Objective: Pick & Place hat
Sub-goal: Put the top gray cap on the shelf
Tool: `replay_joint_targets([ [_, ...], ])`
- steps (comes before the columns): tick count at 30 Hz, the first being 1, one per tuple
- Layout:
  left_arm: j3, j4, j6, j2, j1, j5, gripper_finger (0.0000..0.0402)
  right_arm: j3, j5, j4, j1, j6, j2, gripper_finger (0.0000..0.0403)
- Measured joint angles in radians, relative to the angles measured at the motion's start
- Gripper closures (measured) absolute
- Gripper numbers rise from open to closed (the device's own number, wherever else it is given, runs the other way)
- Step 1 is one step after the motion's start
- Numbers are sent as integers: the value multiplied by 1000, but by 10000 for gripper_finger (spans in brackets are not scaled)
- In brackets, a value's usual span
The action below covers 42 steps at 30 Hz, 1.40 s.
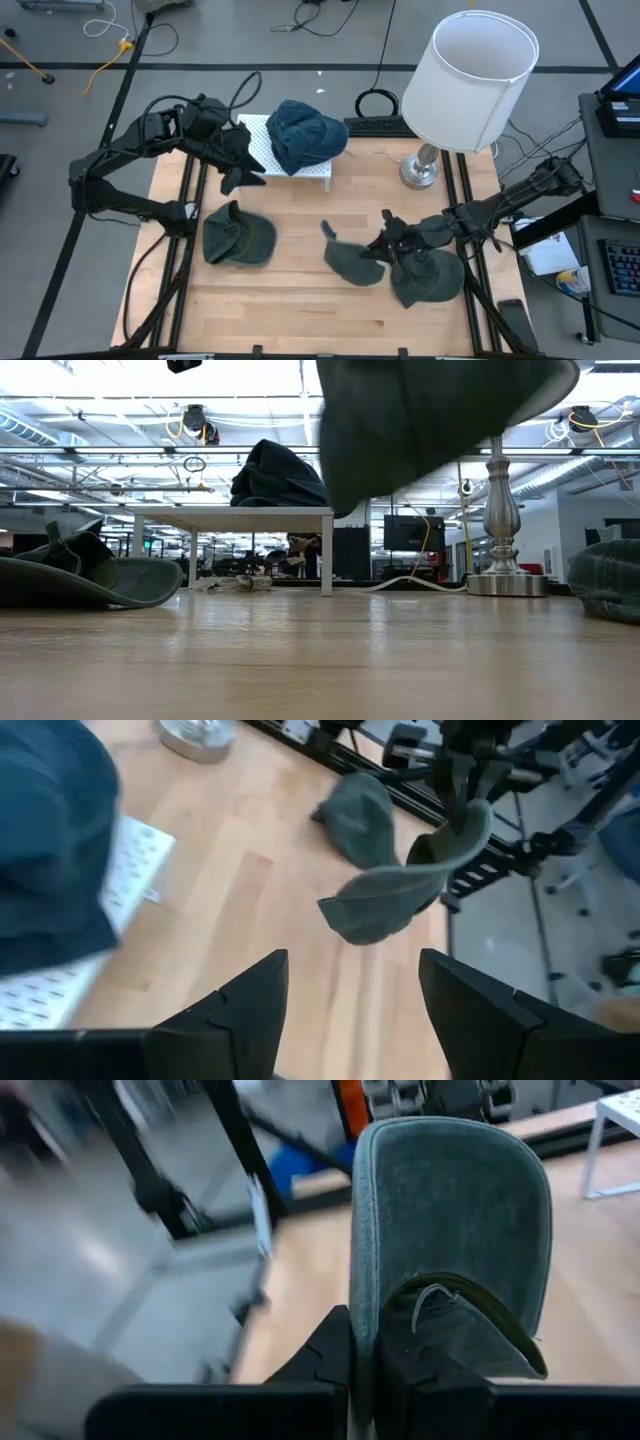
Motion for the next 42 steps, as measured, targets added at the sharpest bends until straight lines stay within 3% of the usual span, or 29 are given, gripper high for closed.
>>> replay_joint_targets([
  [5, 0, -2, -191, 0, -36, -1, 157, 0, 1, 139, -2, 171, 0, 394],
  [9, 0, -2, -245, 0, -53, 24, 154, 0, 2, 227, -2, 295, 0, 394],
  [16, 0, -1, -189, 0, -118, 54, 169, 0, 59, 300, -23, 478, 0, 394],
  [22, 0, 5, -25, 0, -225, 27, 201, 0, 197, 301, -46, 642, 0, 394],
  [30, 0, 137, 35, 0, -417, -25, 242, 0, 391, 311, -55, 838, 26, 394],
  [35, 0, 214, 85, -2, -539, -225, 241, 0, 397, 313, -55, 885, 48, 394],
  [42, 0, 218, 123, 4, -697, -723, 217, -1, 399, 408, -56, 888, 72, 394],
])
